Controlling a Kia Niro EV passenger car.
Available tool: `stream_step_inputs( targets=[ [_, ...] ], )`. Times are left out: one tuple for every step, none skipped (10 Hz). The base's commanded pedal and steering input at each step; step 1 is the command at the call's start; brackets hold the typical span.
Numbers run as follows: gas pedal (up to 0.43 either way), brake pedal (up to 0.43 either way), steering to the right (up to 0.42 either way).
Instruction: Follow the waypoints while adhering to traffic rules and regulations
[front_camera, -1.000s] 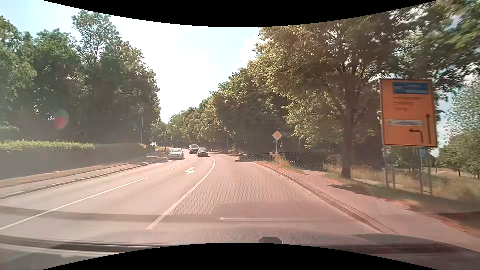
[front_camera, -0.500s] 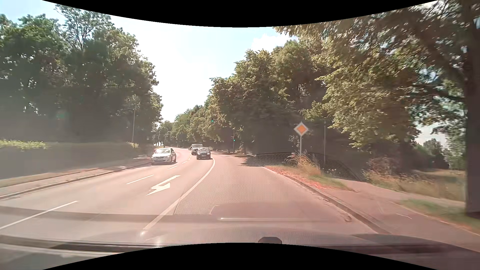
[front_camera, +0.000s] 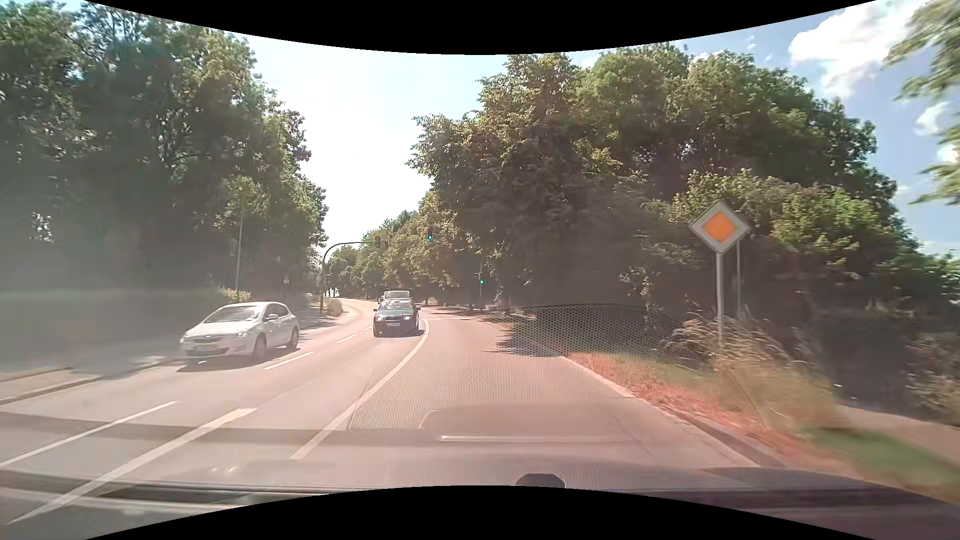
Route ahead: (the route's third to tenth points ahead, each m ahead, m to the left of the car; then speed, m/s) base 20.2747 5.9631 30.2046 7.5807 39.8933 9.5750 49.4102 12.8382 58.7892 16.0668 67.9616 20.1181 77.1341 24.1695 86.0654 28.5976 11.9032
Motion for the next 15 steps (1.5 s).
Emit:
stream_step_inputs(
  targets=[
    [0.177,0.0,-0.031],
    [0.177,0.0,-0.032],
    [0.177,0.0,-0.032],
    [0.177,0.0,-0.033],
    [0.177,0.0,-0.033],
    [0.177,0.0,-0.034],
    [0.177,0.0,-0.034],
    [0.177,0.0,-0.035],
    [0.177,0.0,-0.035],
    [0.177,0.0,-0.035],
    [0.177,0.0,-0.036],
    [0.177,0.0,-0.036],
    [0.189,0.0,-0.037],
    [0.189,0.0,-0.037],
    [0.197,0.0,-0.036]
  ],
)
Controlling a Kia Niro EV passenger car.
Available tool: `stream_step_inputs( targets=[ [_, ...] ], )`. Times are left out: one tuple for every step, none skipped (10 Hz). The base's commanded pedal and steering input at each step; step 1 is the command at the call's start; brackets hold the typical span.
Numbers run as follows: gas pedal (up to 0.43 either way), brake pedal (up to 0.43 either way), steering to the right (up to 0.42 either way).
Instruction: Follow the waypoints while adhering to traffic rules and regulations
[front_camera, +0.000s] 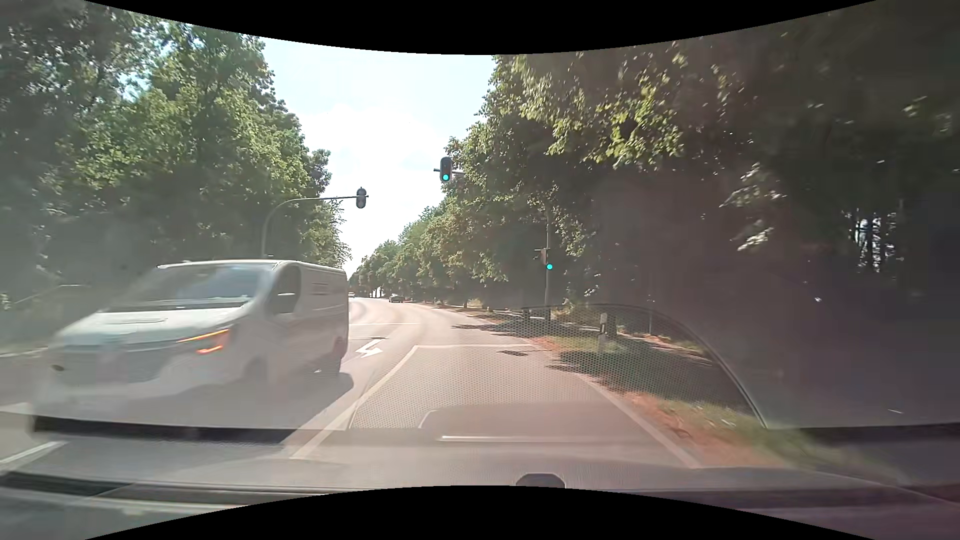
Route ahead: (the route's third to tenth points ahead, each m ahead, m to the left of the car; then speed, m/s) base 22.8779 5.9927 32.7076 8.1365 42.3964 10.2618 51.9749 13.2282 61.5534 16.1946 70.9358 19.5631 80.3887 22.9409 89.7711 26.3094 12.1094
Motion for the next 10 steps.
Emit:
stream_step_inputs(
  targets=[
    [0.209,0.0,-0.036],
    [0.209,0.0,-0.035],
    [0.209,0.0,-0.035],
    [0.22,0.0,-0.035],
    [0.22,0.0,-0.035],
    [0.22,0.0,-0.035],
    [0.228,0.0,-0.035],
    [0.228,0.0,-0.035],
    [0.228,0.0,-0.035],
    [0.228,0.0,-0.035]
  ],
)
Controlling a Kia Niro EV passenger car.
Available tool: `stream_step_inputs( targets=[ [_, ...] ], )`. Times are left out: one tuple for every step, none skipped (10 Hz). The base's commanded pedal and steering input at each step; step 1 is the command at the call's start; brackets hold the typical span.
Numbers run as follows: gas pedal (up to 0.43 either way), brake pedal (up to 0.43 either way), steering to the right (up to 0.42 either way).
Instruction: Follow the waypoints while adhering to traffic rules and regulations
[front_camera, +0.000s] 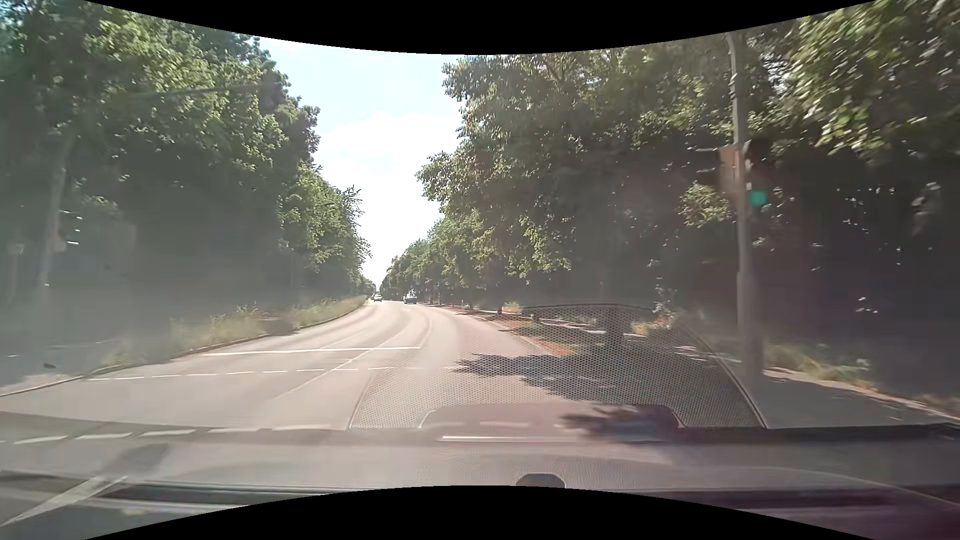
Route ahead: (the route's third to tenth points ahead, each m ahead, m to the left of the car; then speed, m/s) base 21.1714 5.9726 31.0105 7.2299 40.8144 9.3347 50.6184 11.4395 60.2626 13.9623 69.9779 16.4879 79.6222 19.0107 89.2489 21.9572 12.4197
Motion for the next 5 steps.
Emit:
stream_step_inputs(
  targets=[
    [0.228,0.0,-0.036],
    [0.228,0.0,-0.036],
    [0.228,0.0,-0.036],
    [0.228,0.0,-0.036],
    [0.228,0.0,-0.035]
  ],
)
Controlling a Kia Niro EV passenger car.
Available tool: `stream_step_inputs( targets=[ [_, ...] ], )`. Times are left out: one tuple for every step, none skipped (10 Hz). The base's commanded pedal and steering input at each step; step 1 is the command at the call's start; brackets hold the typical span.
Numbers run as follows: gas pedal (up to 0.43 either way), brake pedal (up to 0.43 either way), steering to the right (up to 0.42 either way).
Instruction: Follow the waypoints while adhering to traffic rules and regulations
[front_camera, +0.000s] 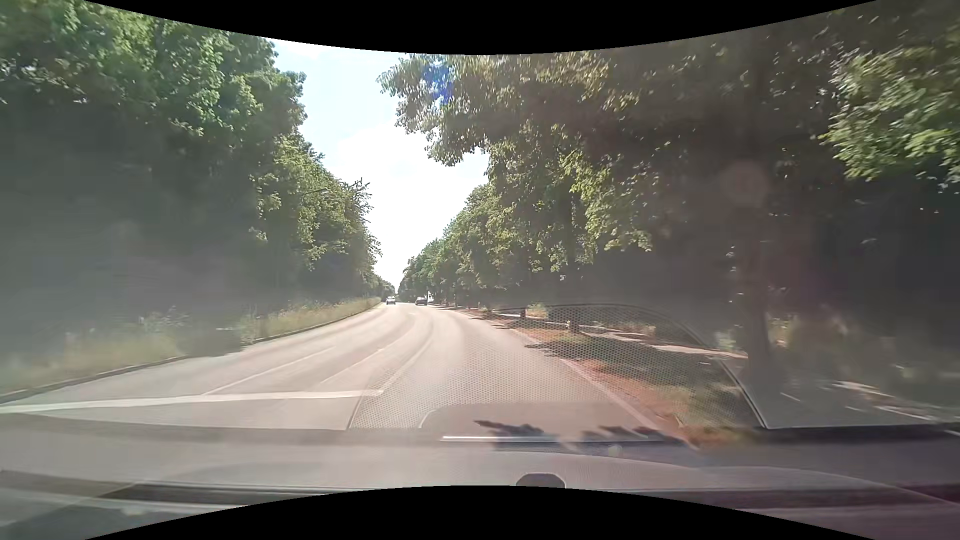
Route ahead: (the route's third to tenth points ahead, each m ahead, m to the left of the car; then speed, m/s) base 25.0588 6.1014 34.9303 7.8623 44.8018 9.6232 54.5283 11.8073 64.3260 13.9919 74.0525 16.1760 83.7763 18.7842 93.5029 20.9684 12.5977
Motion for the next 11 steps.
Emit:
stream_step_inputs(
  targets=[
    [0.228,0.0,-0.035],
    [0.228,0.0,-0.034],
    [0.228,0.0,-0.032],
    [0.228,0.0,-0.031],
    [0.24,0.0,-0.03],
    [0.24,0.0,-0.03],
    [0.24,0.0,-0.029],
    [0.24,0.0,-0.028],
    [0.24,0.0,-0.028],
    [0.24,0.0,-0.028],
    [0.24,0.0,-0.027]
  ],
)
